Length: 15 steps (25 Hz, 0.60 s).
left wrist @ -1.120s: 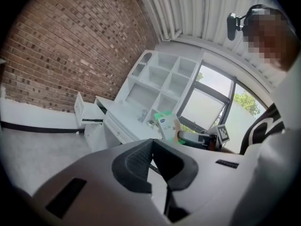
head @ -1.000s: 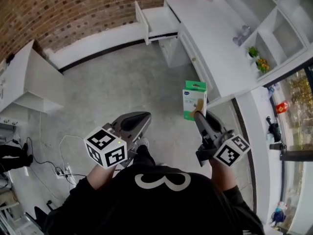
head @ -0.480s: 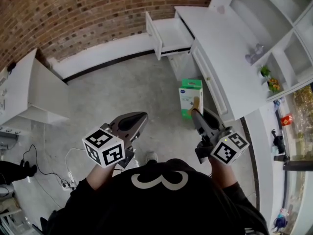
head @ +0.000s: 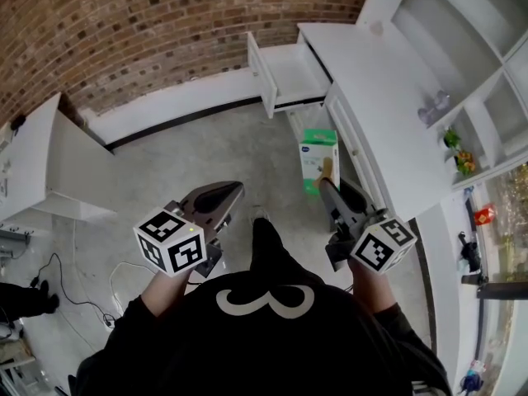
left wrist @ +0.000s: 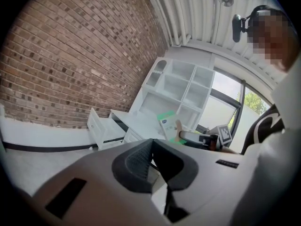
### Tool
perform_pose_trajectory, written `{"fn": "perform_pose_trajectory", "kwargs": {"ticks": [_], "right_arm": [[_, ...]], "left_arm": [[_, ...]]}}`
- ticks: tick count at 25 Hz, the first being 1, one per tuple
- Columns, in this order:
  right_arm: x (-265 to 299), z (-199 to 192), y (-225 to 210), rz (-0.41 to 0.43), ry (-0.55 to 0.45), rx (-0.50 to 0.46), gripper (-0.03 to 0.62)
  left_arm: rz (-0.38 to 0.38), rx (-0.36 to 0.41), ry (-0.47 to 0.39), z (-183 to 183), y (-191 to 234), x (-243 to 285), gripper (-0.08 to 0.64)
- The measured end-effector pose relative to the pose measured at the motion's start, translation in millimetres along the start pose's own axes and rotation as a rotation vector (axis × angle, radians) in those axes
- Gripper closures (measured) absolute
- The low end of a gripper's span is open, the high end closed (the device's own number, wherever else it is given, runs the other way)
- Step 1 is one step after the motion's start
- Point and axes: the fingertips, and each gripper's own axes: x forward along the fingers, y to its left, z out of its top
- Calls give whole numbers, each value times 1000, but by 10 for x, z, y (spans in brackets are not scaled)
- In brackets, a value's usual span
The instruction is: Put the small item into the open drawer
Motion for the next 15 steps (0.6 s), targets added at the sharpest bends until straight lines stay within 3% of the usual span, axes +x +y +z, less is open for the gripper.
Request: {"fn": "perform_pose_trajectory", "kwargs": {"ticks": [6, 15], "right_arm": [[534, 212, -348, 21, -3, 36, 502], [1695, 638, -1201, -21, 59, -42, 502]], "left_arm": [[20, 4, -14, 309, 436, 313, 558], [42, -27, 27, 935, 1450, 1165, 557]]}}
